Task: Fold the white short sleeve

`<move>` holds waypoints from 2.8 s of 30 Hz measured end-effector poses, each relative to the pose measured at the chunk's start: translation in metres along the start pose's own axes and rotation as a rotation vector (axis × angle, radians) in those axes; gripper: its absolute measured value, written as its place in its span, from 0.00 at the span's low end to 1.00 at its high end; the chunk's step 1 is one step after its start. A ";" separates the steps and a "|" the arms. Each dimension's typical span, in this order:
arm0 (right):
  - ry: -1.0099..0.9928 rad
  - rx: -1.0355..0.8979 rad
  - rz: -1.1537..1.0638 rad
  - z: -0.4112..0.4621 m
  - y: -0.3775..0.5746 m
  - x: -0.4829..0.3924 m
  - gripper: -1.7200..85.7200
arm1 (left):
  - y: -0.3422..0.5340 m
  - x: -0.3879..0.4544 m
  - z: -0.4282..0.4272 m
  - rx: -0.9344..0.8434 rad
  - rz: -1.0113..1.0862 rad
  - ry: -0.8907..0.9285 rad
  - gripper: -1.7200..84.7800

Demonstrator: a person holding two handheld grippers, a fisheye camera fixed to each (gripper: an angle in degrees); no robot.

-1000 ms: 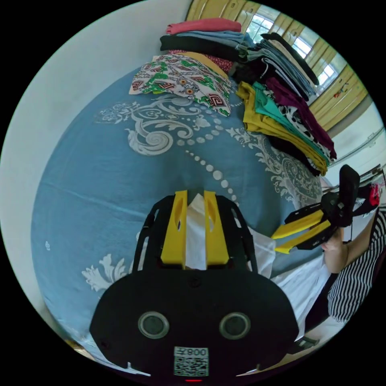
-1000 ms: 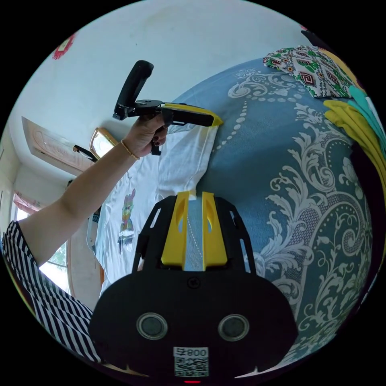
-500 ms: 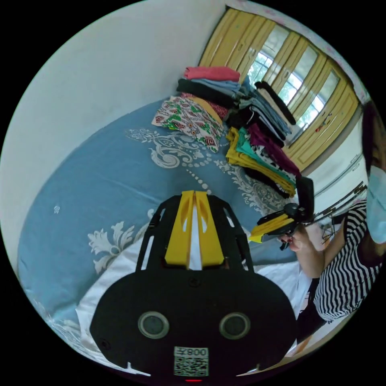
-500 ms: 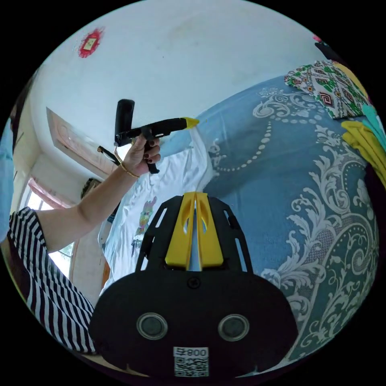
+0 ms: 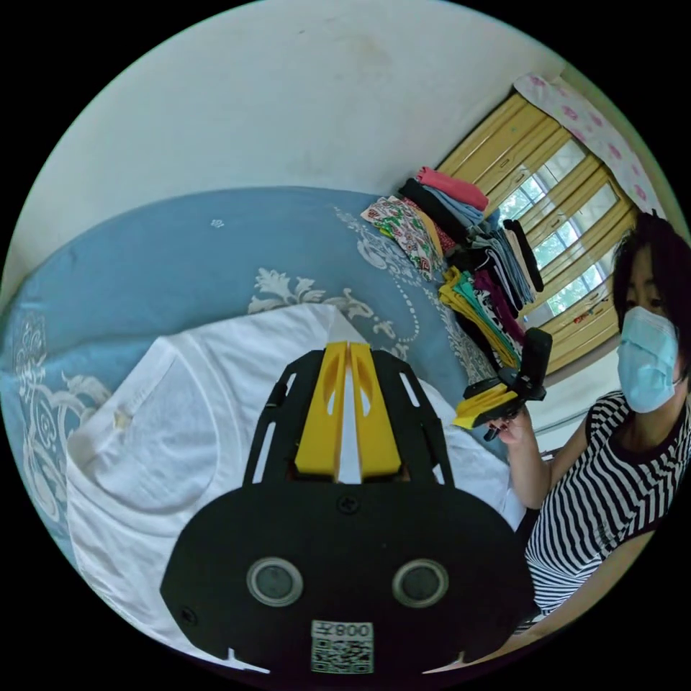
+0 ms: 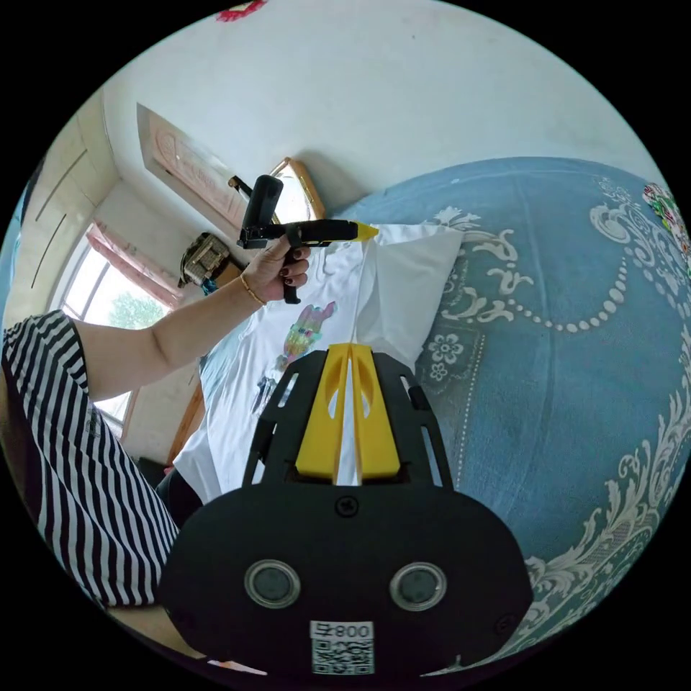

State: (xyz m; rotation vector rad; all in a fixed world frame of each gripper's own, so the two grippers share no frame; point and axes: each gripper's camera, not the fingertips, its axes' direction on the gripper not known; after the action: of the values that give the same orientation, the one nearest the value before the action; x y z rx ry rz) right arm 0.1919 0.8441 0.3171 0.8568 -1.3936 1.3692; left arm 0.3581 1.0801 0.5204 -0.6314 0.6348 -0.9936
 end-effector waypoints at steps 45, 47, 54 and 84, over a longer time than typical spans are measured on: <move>0.158 -0.076 0.052 0.035 -0.032 -0.008 0.04 | -0.047 0.044 -0.052 -0.007 0.050 -0.110 0.03; 0.133 -0.050 0.053 0.030 -0.031 -0.008 0.03 | -0.047 0.048 -0.063 0.016 0.035 -0.108 0.03; 0.098 -0.092 0.092 0.037 -0.029 -0.004 0.03 | -0.044 0.066 -0.084 0.022 -0.020 -0.123 0.03; 0.144 -0.173 0.000 0.124 -0.074 -0.093 0.02 | 0.065 0.255 -0.310 -0.079 -0.028 -0.278 0.02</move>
State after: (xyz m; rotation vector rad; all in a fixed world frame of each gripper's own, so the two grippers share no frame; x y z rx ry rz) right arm 0.2689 0.7002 0.2633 0.6324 -1.3772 1.2635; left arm 0.2697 0.8192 0.2207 -0.8331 0.4217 -0.8895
